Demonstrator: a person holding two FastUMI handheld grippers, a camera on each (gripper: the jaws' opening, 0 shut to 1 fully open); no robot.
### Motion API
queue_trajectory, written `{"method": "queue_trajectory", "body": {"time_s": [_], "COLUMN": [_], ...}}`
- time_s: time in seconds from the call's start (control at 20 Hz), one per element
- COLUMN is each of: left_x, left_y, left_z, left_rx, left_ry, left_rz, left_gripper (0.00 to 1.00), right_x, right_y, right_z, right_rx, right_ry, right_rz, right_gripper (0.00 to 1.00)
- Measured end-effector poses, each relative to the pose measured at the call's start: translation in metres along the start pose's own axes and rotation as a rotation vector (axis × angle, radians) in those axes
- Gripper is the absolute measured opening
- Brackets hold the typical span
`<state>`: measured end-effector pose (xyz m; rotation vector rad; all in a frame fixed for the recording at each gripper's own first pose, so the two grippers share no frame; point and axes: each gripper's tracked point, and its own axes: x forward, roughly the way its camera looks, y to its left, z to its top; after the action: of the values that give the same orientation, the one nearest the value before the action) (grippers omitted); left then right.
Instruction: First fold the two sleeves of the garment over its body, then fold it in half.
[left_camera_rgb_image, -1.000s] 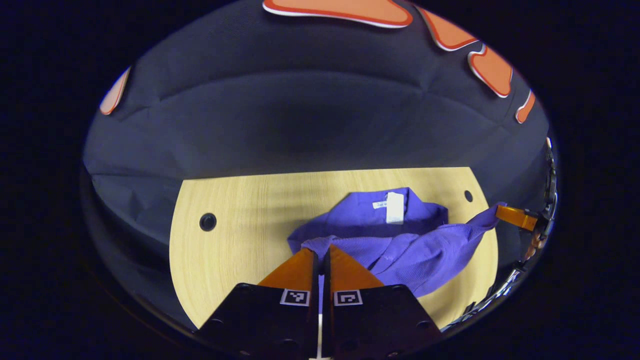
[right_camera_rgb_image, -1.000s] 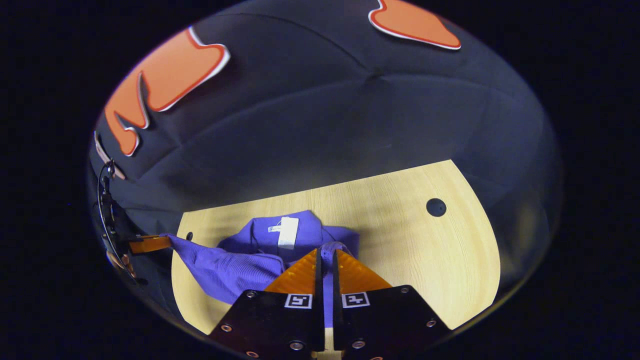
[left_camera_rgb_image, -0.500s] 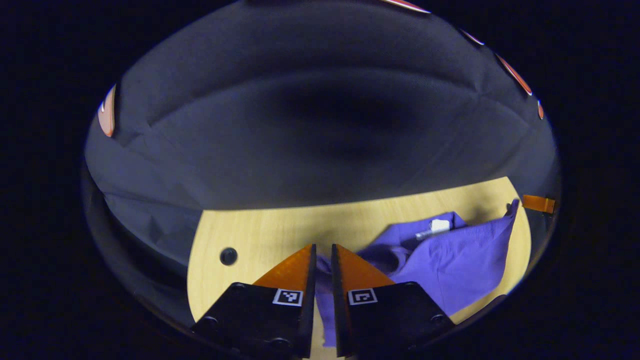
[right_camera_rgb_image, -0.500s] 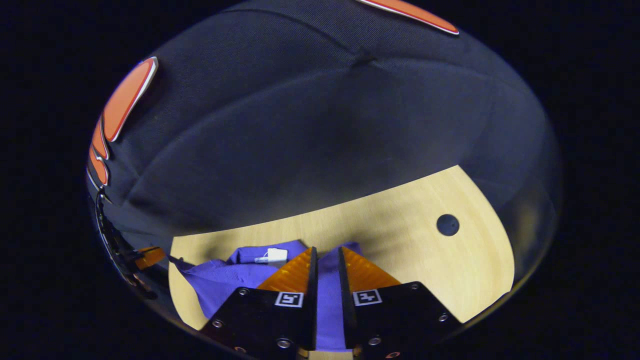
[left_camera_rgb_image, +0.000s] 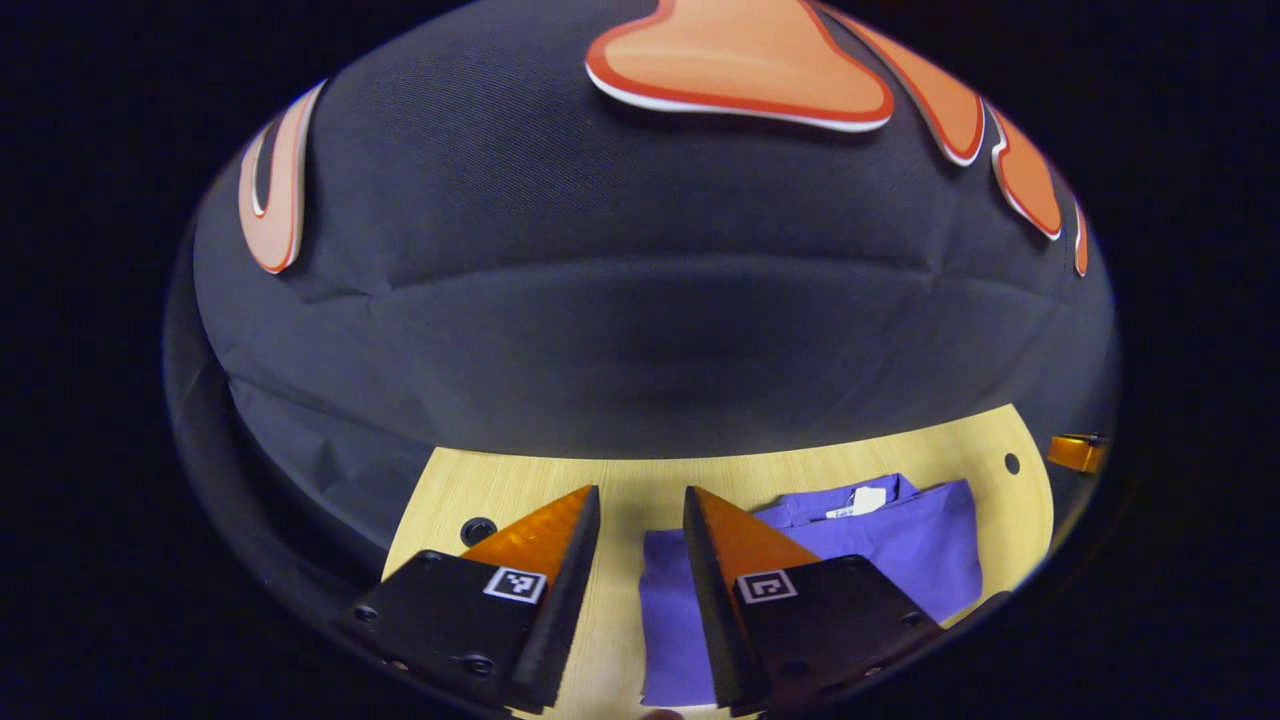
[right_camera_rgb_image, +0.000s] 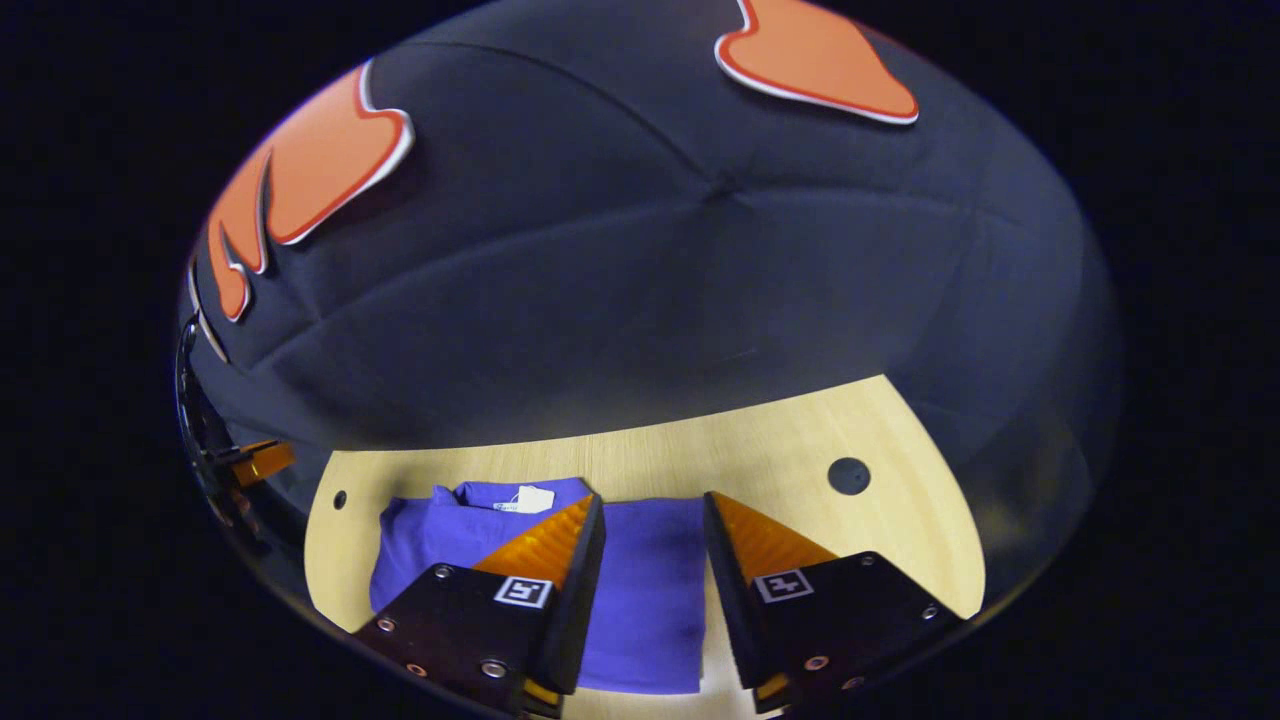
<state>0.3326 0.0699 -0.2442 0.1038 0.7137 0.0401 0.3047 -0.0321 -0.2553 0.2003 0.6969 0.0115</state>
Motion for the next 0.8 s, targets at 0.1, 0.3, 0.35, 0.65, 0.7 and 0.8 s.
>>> {"method": "queue_trajectory", "body": {"time_s": [0.1,0.3,0.35,0.65,0.7,0.8], "left_x": [-0.025,-0.081,-0.097,-0.185,-0.200,-0.227], "left_y": [0.003,-0.011,-0.014,-0.019,-0.021,-0.025], "left_z": [0.002,0.011,0.015,0.027,0.026,0.026], "left_rx": [0.016,0.000,-0.012,-0.025,-0.025,-0.019], "left_ry": [-0.039,-0.150,-0.176,-0.334,-0.350,-0.391], "left_rz": [0.006,-0.019,-0.030,-0.018,-0.028,-0.028], "left_gripper": [0.64,0.86,0.87,0.93,0.93,0.93], "right_x": [-0.007,-0.028,-0.033,-0.063,-0.068,-0.077], "right_y": [-0.004,-0.014,-0.014,-0.017,-0.016,-0.018], "right_z": [0.005,0.027,0.031,0.061,0.065,0.071], "right_rx": [-0.024,-0.070,-0.077,-0.136,-0.145,-0.166], "right_ry": [-0.036,-0.154,-0.186,-0.384,-0.415,-0.466], "right_rz": [-0.001,-0.029,-0.033,-0.072,-0.074,-0.084], "right_gripper": [0.71,0.91,0.92,0.95,0.95,0.95]}}
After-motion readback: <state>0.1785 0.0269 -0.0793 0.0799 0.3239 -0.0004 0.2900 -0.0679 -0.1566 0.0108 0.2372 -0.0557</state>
